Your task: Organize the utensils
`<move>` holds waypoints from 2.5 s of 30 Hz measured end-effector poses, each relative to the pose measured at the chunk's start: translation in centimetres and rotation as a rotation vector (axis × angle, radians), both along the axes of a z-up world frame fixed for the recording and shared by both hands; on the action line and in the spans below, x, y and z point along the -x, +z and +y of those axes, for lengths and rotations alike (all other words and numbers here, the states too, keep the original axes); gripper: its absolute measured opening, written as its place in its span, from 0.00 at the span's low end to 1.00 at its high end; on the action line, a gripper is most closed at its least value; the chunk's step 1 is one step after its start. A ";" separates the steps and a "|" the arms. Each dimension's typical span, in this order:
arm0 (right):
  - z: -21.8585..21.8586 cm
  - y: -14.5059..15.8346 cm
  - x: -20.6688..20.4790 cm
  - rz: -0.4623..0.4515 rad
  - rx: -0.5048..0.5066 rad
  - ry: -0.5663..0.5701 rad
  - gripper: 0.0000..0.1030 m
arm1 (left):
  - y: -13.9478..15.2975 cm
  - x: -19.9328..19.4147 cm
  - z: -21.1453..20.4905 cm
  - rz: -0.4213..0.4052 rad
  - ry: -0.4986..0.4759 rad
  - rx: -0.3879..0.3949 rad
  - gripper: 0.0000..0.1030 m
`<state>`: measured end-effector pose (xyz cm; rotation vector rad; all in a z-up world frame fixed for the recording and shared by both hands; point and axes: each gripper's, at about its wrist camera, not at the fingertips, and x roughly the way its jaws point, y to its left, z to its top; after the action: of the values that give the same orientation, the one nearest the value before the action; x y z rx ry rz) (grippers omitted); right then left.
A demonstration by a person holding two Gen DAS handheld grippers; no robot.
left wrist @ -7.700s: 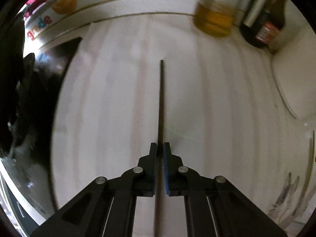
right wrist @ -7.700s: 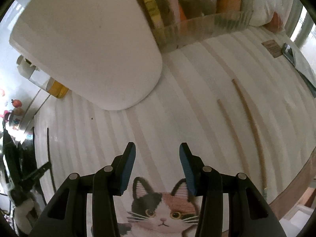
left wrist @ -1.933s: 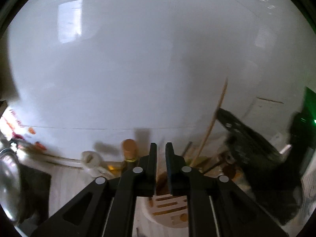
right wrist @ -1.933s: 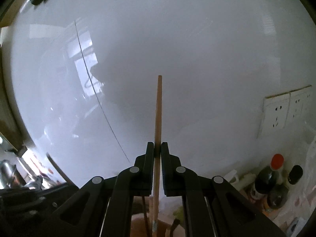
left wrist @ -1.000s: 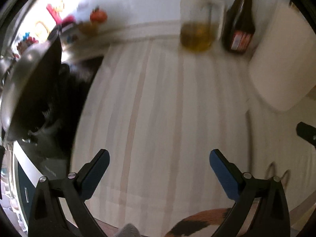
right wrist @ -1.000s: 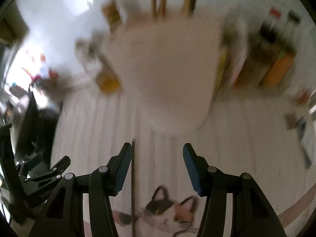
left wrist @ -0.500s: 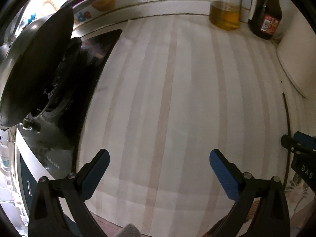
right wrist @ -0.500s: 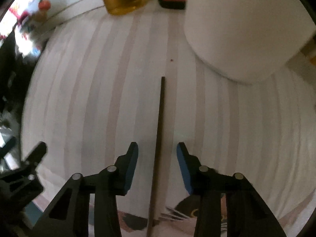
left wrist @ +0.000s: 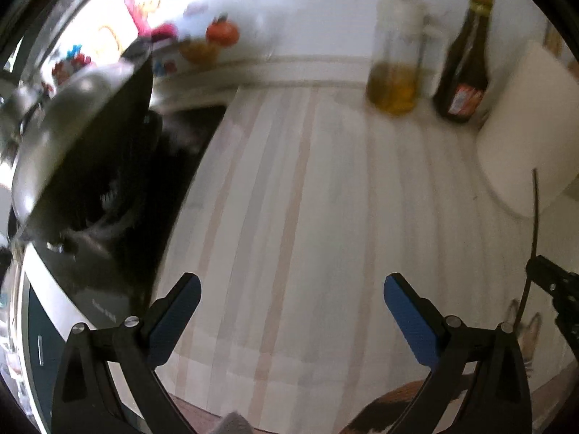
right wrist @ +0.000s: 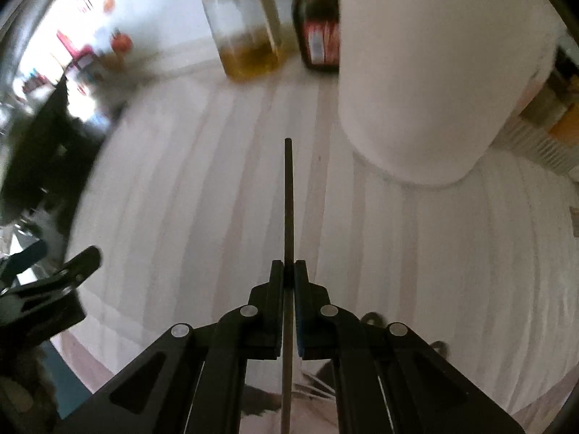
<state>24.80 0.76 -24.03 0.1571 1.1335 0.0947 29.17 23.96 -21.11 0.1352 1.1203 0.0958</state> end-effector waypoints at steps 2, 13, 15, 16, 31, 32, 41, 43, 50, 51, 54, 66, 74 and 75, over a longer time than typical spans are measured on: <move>-1.0 2.2 1.3 -0.071 -0.013 -0.015 0.05 | 1.3 -0.1 -0.8 -0.027 -0.021 0.015 1.00; -4.0 15.6 0.5 -0.498 -0.049 -0.108 0.05 | 10.6 -3.2 -4.3 -0.191 -0.061 0.104 1.00; -5.1 19.5 0.6 -0.585 -0.061 -0.122 0.05 | 12.4 -3.9 -4.9 -0.227 -0.063 0.114 1.00; -5.2 20.8 0.1 -0.618 -0.059 -0.121 0.05 | 13.4 -4.6 -5.3 -0.242 -0.069 0.123 1.00; -12.3 30.8 -8.6 -0.841 0.056 -0.212 0.05 | 15.0 -11.5 -11.5 -0.226 -0.071 0.141 1.00; -12.6 30.0 -9.3 -0.830 0.059 -0.214 0.05 | 14.7 -11.8 -11.8 -0.217 -0.066 0.137 1.00; -14.3 23.7 -13.3 -0.673 0.033 -0.190 0.05 | 12.8 -11.9 -12.6 -0.169 -0.018 0.101 1.00; -14.8 23.2 -13.5 -0.618 0.013 -0.190 0.07 | 13.1 -11.5 -12.7 -0.175 -0.012 0.103 1.00; -15.8 22.7 -9.5 -0.535 0.071 -0.201 0.64 | 14.7 -8.4 -14.1 -0.217 -0.021 0.064 1.00; -15.7 22.4 -8.8 -0.509 0.101 -0.202 0.69 | 14.9 -8.0 -14.5 -0.220 -0.026 0.056 1.00; -15.7 21.4 -7.3 -0.468 0.170 -0.196 0.92 | 15.3 -6.5 -15.7 -0.228 -0.037 0.051 1.00; -16.9 22.2 -1.1 -0.456 0.239 -0.191 1.00 | 19.7 -0.2 -17.9 -0.327 -0.072 0.088 1.00; -15.3 26.2 6.8 -0.518 0.273 -0.253 1.00 | 23.7 6.2 -15.8 -0.405 -0.125 0.116 1.00; -15.0 26.7 7.7 -0.526 0.275 -0.257 1.00 | 24.0 6.7 -15.5 -0.409 -0.128 0.116 1.00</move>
<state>17.15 -14.22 2.71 0.0264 0.5856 -0.2380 22.42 8.49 2.84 0.0783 0.7045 -0.0549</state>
